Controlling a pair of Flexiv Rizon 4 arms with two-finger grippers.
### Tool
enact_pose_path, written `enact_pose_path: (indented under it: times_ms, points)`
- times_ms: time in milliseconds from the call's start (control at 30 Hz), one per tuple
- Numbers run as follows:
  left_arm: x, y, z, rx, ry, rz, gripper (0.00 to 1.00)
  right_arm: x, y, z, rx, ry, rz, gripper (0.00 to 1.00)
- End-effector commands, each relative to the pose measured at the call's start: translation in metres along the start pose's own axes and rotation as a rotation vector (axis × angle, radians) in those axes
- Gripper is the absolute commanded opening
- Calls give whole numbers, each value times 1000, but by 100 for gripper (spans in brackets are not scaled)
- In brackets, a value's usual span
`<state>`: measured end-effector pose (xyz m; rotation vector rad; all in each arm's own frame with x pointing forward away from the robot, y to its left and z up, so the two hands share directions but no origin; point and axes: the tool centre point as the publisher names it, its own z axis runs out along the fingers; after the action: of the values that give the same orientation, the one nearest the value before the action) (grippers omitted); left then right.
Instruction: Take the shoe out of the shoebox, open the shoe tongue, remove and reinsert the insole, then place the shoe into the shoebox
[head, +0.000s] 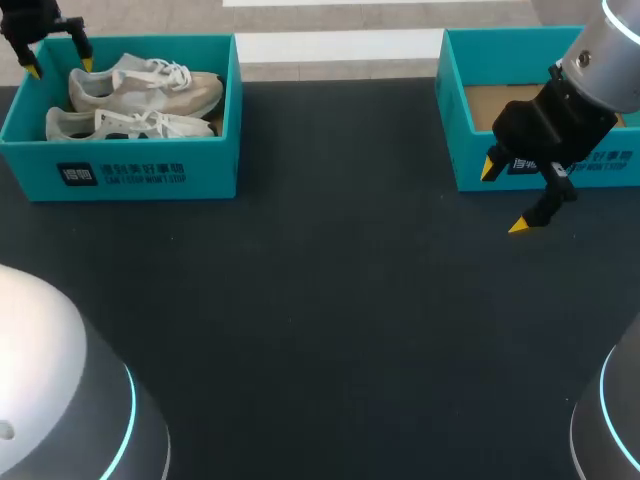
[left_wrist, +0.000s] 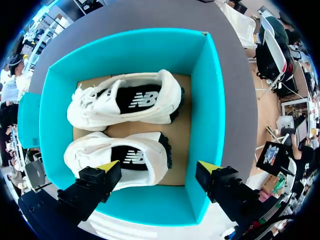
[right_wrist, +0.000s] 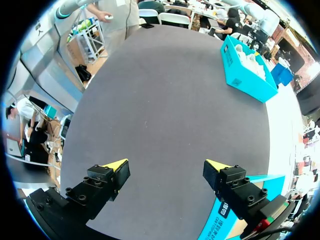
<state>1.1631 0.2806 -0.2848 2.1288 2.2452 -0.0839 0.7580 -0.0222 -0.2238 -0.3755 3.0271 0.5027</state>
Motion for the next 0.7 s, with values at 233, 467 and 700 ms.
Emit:
enact_pose_path:
  times_ms: [233,467,700]
  points:
    - [-6,-21,-21,-15,22,7,100,-1,0,1,1,2,0,100]
    - [-6,-21,-21,-15,22,7,100,-1,0,1,1,2,0,100]
    - [-12,-43,-22,-50,35,-22,100,-1,0,1,1,2,0,100]
